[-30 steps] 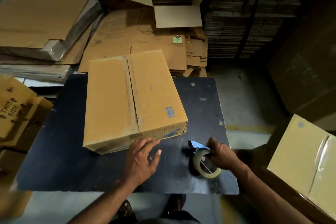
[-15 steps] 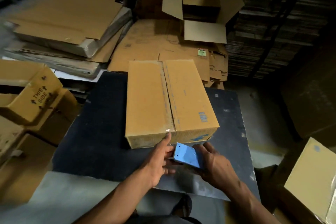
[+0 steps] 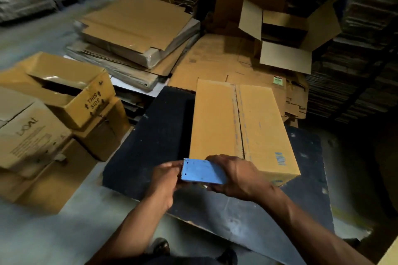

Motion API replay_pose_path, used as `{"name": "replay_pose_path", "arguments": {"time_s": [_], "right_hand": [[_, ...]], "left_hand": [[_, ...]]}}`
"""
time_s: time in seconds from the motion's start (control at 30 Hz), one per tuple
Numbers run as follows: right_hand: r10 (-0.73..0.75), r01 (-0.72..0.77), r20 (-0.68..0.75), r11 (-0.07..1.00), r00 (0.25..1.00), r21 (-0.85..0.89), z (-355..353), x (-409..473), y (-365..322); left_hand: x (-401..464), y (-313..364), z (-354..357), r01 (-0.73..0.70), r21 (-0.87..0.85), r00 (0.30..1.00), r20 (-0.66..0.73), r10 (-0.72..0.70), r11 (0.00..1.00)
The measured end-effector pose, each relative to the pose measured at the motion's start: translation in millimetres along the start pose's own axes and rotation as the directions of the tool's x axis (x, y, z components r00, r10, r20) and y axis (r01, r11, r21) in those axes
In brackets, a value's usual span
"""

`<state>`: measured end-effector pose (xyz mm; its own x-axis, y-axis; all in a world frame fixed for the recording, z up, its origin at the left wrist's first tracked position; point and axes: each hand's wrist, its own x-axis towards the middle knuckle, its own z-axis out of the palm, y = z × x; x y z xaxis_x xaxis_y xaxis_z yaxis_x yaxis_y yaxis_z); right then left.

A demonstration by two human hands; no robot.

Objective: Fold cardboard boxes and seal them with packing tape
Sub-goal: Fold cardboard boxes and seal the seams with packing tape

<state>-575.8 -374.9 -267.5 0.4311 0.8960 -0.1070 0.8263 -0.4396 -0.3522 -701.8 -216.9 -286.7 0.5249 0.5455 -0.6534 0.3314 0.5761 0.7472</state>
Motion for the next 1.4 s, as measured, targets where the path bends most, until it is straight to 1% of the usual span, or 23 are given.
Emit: {"name": "replay_pose_path", "arguments": {"time_s": [0.03, 0.07, 0.17, 0.23, 0.3, 0.43, 0.5, 0.57, 0.63, 0.8, 0.93, 1.03, 1.17, 1.3, 1.4], "right_hand": [[-0.012, 0.012, 0.013, 1.0, 1.0, -0.025, -3, 5, 0], [-0.019, 0.02, 0.024, 0.999, 1.0, -0.041, -9, 8, 3], [0.022, -0.017, 0.045, 0.993, 0.999, -0.114, -39, 0, 29], [0.087, -0.071, 0.087, 0.982, 0.992, -0.176, -56, -12, 52], [0.142, -0.116, 0.147, 0.978, 0.979, -0.171, -62, -21, 67], [0.195, -0.159, 0.165, 0.965, 0.967, -0.211, -49, -19, 78], [0.219, -0.174, 0.186, 0.957, 0.958, -0.232, -46, -16, 83], [0.234, -0.189, 0.192, 0.955, 0.953, -0.229, -47, -14, 87], [0.241, -0.193, 0.206, 0.954, 0.949, -0.228, -48, -11, 85], [0.236, -0.161, 0.245, 0.944, 0.94, -0.289, -48, 3, 72], [0.266, -0.18, 0.256, 0.932, 0.93, -0.313, -49, 6, 69], [0.288, -0.199, 0.259, 0.926, 0.922, -0.32, -49, 5, 68], [0.3, -0.202, 0.264, 0.918, 0.917, -0.341, -49, 9, 62], [0.329, -0.225, 0.252, 0.903, 0.91, -0.366, -47, 17, 54], [0.339, -0.22, 0.241, 0.884, 0.909, -0.413, -44, 20, 50]], "left_hand": [[7, 4, -5, -0.036, 0.051, 0.999, -0.029, 0.037, 0.998], [14, 6, -10, -0.048, 0.055, 0.997, -0.058, 0.051, 0.997], [45, 12, -40, -0.048, 0.0, 0.988, -0.147, 0.047, 0.999], [59, 14, -54, -0.038, 0.038, 0.994, -0.106, 0.041, 0.999], [64, 14, -51, -0.039, 0.06, 0.998, -0.047, 0.041, 0.997], [71, 5, -24, -0.045, 0.048, 0.998, -0.044, 0.047, 0.998], [75, -4, -19, -0.024, 0.066, 0.999, -0.027, 0.026, 0.998], [79, -14, -17, -0.037, 0.095, 0.999, -0.029, 0.039, 0.995], [82, -17, -14, -0.061, 0.117, 0.996, -0.065, 0.069, 0.991], [93, -29, -14, -0.082, 0.068, 0.987, -0.135, 0.091, 0.994], [98, -39, -16, -0.133, 0.018, 0.978, -0.16, 0.135, 0.991], [101, -42, -13, -0.179, 0.028, 0.969, -0.169, 0.181, 0.984], [114, -55, -14, -0.097, 0.013, 0.977, -0.191, 0.098, 0.995], [120, -68, -9, -0.104, 0.053, 0.983, -0.147, 0.111, 0.993], [124, -71, -4, -0.081, 0.03, 0.988, -0.132, 0.084, 0.996]]}}
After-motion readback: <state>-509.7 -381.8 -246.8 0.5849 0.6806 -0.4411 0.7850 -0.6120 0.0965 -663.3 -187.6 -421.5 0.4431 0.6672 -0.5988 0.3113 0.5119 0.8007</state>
